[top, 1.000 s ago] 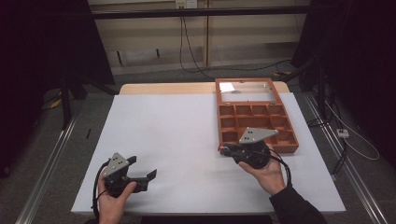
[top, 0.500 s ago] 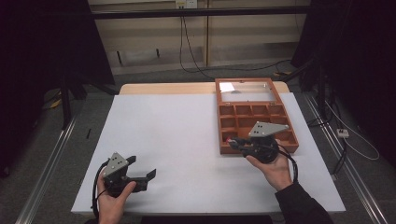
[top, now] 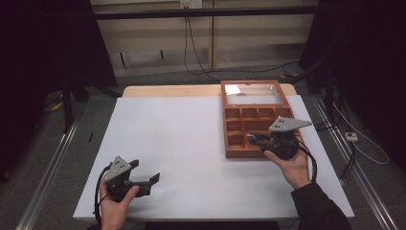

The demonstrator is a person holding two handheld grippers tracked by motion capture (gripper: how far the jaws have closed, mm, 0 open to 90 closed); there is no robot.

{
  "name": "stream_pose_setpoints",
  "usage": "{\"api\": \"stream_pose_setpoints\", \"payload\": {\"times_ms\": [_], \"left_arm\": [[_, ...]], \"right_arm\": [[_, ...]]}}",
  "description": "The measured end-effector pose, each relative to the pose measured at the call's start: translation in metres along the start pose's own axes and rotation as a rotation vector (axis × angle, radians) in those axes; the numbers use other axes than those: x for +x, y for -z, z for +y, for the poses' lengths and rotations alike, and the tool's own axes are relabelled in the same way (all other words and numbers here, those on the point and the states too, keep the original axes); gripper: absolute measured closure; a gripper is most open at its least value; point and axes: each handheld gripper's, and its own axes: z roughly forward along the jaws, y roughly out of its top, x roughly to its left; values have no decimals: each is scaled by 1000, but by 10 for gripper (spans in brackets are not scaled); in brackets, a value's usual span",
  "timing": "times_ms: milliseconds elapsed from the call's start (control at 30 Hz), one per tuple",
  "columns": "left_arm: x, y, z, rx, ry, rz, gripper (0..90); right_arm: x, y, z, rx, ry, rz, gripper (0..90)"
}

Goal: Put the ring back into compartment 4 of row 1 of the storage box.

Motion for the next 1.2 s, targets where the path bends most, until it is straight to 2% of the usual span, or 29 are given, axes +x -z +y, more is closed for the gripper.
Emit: {"api": "stream_pose_setpoints", "payload": {"times_ms": [467,733,1200], "left_arm": [[1,0,0,6,-7,-4,63],[0,0,0,0,0,-6,63],[1,0,0,-1,-1,-6,63]], "right_arm": [[-20,8,7,-9,-8,-42,780],[-34,8,11,-9,-22,-70,779],[-49,8,15,-2,-34,-103,779]]}}
